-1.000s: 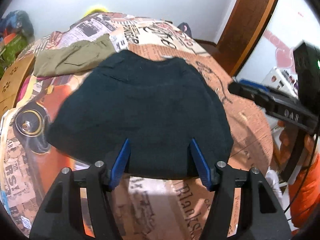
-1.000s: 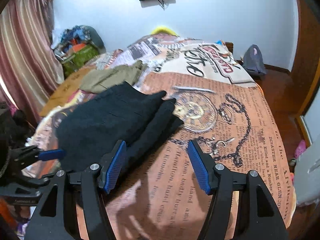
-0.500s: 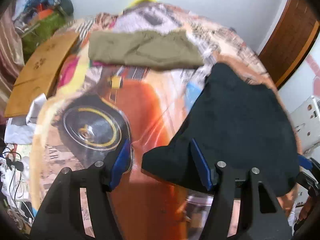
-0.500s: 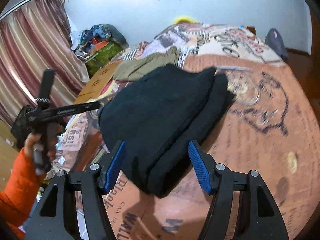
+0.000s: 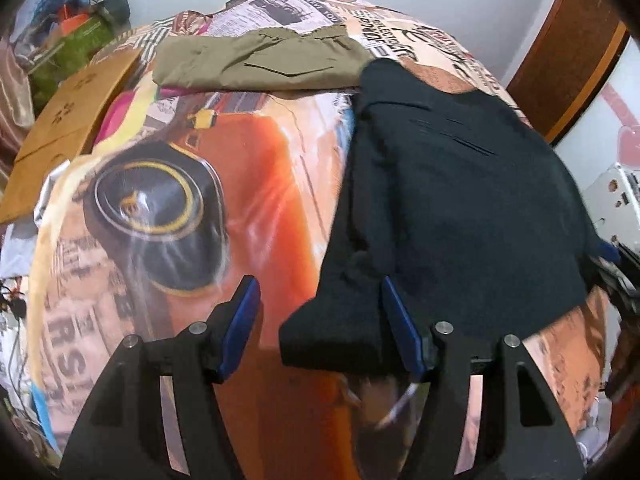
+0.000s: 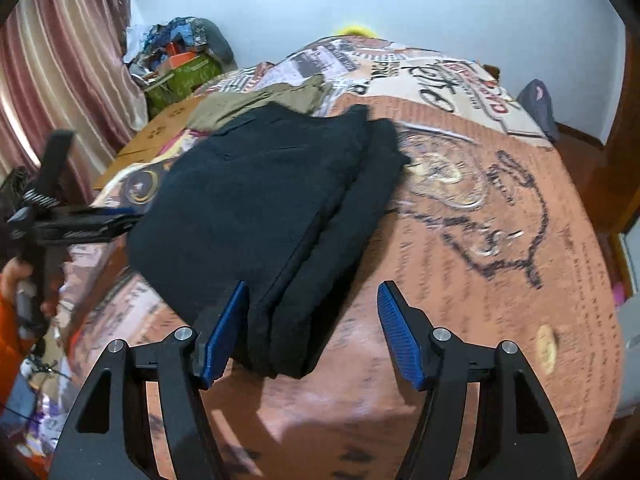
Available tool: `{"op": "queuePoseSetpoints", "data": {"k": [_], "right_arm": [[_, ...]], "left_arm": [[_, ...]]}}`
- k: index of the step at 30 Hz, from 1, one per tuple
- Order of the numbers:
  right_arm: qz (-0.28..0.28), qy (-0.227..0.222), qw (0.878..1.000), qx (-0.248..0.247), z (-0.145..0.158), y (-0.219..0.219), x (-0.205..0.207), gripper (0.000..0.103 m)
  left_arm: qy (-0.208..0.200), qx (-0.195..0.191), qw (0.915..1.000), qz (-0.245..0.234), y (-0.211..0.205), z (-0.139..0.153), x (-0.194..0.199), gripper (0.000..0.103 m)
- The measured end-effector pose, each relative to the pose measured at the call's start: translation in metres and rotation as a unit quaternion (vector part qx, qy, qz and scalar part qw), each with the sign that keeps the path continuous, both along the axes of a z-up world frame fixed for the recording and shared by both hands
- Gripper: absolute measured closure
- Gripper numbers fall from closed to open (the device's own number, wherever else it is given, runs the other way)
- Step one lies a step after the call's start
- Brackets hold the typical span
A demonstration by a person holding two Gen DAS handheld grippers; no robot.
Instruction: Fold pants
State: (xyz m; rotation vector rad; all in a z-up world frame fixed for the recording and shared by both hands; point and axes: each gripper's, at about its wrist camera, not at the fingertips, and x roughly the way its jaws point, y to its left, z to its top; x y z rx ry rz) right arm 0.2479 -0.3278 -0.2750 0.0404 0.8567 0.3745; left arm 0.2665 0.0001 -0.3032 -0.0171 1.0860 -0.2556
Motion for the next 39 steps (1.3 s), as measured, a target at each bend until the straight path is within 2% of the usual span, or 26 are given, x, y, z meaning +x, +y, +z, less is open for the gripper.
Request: {"op": "queuePoseSetpoints", "data": {"k": [5, 8, 12, 15, 17, 19, 23, 26, 27, 30, 32, 35, 36, 39], "right_arm": [[-0.013, -0.006, 1.0, -0.019, 0.006, -0.011, 0.004, 0.041], [-0.031, -0.022, 0.999, -0.011, 0.021, -0.019, 0.002, 0.041], [-0.034, -0.056, 0.998, -0.005, 0.043, -0.021, 0.012, 0.039], [-0.013, -0.076, 0.997, -0.011, 0.052, -0.005, 0.028, 0.039], [0.006, -0.081, 0.996, -0.022, 0.052, 0.013, 0.04, 0.039], [0.029, -0.08, 0.996, -0.032, 0.047, 0.029, 0.048, 0.039], [0.069, -0.073, 0.992, -0.075, 0.029, 0.056, 0.062, 0.039], [0.076, -0.068, 0.991, -0.091, 0.017, 0.054, 0.069, 0.041], [0.074, -0.065, 0.991, -0.088, 0.014, 0.048, 0.072, 0.041], [0.055, -0.061, 0.992, -0.097, 0.009, 0.03, 0.078, 0.042], [0.039, -0.054, 0.992, -0.103, 0.004, 0.014, 0.08, 0.042], [0.036, -0.039, 0.995, -0.079, 0.005, 0.003, 0.081, 0.041], [0.035, -0.042, 0.995, -0.084, 0.007, 0.004, 0.079, 0.042], [0.031, -0.062, 0.992, -0.101, 0.019, 0.008, 0.074, 0.041]], "left_arm": [[-0.01, 0.012, 0.9999, -0.001, -0.005, 0.018, -0.018, 0.04], [-0.038, 0.016, 0.9991, 0.005, -0.003, 0.042, -0.022, 0.04], [-0.081, 0.001, 0.9967, -0.006, -0.013, 0.073, -0.011, 0.04], [-0.092, -0.01, 0.9954, -0.022, -0.034, 0.081, 0.004, 0.039], [-0.095, -0.019, 0.9946, -0.039, -0.049, 0.082, 0.014, 0.035], [-0.103, -0.01, 0.9929, -0.058, -0.07, 0.079, 0.022, 0.031], [-0.097, 0.032, 0.9914, -0.082, -0.097, 0.055, 0.035, 0.031], [-0.097, 0.092, 0.9875, -0.082, -0.101, 0.034, 0.039, 0.031], [-0.099, 0.103, 0.9862, -0.083, -0.097, 0.029, 0.038, 0.03], [-0.1, 0.103, 0.9862, -0.084, -0.076, 0.023, 0.032, 0.028], [-0.103, 0.113, 0.9857, -0.07, -0.057, 0.022, 0.028, 0.02], [-0.094, 0.087, 0.9903, -0.055, -0.03, 0.025, 0.025, 0.017], [-0.09, 0.09, 0.9908, -0.046, -0.022, 0.026, 0.024, 0.017], [-0.099, 0.128, 0.9866, -0.019, -0.009, 0.031, 0.025, 0.017]]}}
